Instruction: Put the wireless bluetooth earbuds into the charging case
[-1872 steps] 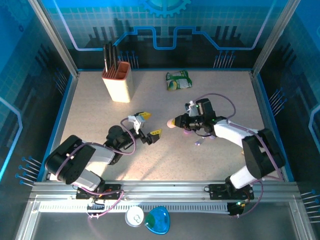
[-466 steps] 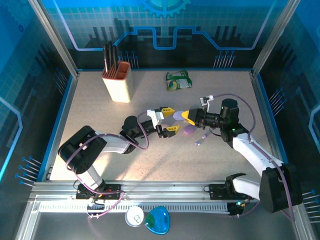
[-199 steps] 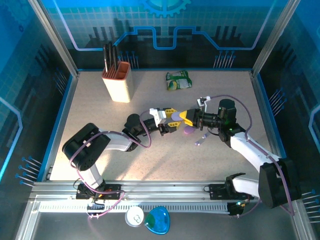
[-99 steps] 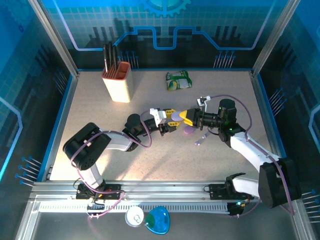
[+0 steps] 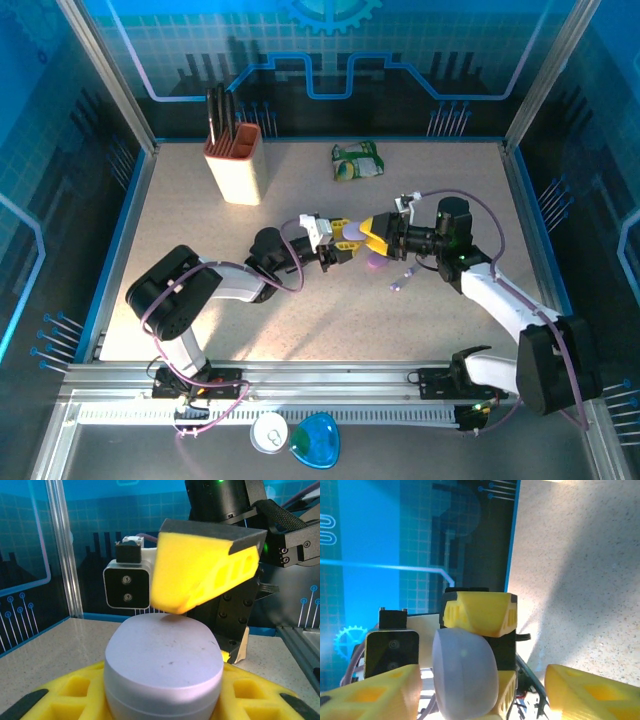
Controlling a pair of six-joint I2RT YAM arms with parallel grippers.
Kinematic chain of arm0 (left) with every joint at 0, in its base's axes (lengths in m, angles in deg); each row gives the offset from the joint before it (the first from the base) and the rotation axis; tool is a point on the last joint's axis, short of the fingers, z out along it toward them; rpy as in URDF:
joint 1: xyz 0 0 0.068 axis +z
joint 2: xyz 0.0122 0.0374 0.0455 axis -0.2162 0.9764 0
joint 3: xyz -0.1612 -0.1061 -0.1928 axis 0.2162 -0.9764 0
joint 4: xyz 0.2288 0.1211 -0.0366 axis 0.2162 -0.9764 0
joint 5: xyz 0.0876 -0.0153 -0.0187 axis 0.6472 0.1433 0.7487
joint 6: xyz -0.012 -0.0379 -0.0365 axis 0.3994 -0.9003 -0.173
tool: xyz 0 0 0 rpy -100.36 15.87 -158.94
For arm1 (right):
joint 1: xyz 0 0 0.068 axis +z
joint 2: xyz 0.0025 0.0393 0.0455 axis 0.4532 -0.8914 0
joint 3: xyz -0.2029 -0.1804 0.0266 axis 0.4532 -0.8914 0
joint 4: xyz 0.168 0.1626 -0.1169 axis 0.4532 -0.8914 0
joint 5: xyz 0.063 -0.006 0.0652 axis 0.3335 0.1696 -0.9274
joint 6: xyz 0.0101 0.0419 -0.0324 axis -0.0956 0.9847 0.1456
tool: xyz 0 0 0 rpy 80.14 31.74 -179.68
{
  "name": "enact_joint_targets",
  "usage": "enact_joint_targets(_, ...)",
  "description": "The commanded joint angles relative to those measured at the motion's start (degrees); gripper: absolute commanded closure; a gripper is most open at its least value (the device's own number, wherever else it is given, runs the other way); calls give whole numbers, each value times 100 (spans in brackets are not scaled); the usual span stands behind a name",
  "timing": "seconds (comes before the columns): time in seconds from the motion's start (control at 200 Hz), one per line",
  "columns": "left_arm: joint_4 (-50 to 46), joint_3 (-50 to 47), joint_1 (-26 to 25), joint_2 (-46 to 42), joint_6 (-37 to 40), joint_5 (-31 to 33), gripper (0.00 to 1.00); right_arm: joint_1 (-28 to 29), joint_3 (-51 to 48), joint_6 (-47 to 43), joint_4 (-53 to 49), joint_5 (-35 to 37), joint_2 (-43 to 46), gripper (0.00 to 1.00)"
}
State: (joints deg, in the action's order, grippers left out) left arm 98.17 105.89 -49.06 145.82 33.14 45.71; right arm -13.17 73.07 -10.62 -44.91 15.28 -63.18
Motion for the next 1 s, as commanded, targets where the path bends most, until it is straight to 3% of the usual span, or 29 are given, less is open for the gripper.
enact_joint_targets(0.0,157,-141,131,-235,-706,-40,72,-93,432,-1674,-1128,251,333,27)
enact_joint_targets(0.15,157,-346,270,-455,-1348,-610,72,250,1101,-4640,-3167,1700,877,20)
enact_joint_targets(0.325,155,-665,315,-778,-1454,-801,72,744,1095,-6200,-3162,2445,1282,18)
enact_joint_targets(0.65,157,-663,323,-907,-1569,-998,73,1383,1218,-6730,-2897,3014,1050,17)
enact_joint_targets(0.995,157,-715,321,-890,-1385,-1116,73,1422,1225,-6362,-2590,3571,993,19)
